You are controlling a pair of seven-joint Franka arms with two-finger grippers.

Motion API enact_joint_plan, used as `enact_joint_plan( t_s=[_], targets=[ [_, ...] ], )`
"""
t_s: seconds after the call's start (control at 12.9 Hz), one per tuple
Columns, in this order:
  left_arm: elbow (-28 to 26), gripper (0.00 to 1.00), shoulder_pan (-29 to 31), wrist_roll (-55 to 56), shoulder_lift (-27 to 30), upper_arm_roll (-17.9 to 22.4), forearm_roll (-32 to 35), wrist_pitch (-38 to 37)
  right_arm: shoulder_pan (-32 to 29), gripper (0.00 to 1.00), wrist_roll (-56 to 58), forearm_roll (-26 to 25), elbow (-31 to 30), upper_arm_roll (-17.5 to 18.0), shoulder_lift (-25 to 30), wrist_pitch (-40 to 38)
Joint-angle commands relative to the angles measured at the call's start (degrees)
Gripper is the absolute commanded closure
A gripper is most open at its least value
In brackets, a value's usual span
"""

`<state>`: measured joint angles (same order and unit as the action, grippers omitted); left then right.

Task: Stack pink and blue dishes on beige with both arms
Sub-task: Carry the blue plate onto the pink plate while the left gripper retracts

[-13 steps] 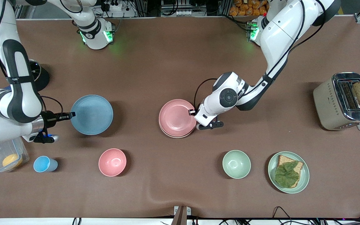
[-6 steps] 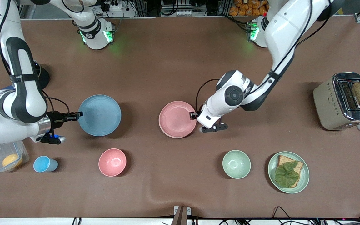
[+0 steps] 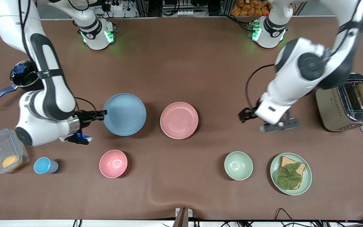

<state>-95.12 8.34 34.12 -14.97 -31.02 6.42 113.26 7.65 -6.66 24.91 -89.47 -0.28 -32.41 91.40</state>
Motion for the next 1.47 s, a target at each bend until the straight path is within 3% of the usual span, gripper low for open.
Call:
enact_joint_plan(
  t_s=[0.0, 0.39, 0.77, 1.39],
  targets=[
    [-0.7, 0.0, 5.53, -5.87, 5.9, -0.45, 0.18, -5.22, 4.38, 1.0, -3.26, 2.42, 1.14, -0.6, -2.04, 2.02],
    [7.48, 0.0, 9.15, -10.48, 8.63, -0.27, 0.96, -17.44, 12.56, 1.0, -5.12, 8.22, 2.02, -0.6, -6.26, 7.99],
    [8.1, 0.0, 10.55, -15.91, 9.69, -0.1, 1.05, -18.52, 16.78, 1.0, -5.03, 13.75, 2.2, -0.6, -8.81, 17.13],
    [8.55, 0.0, 11.7, -20.93, 10.4, 0.69, 0.97, -18.52, 18.46, 1.0, -5.12, 14.55, 3.78, -0.52, -11.98, 22.06]
  ],
)
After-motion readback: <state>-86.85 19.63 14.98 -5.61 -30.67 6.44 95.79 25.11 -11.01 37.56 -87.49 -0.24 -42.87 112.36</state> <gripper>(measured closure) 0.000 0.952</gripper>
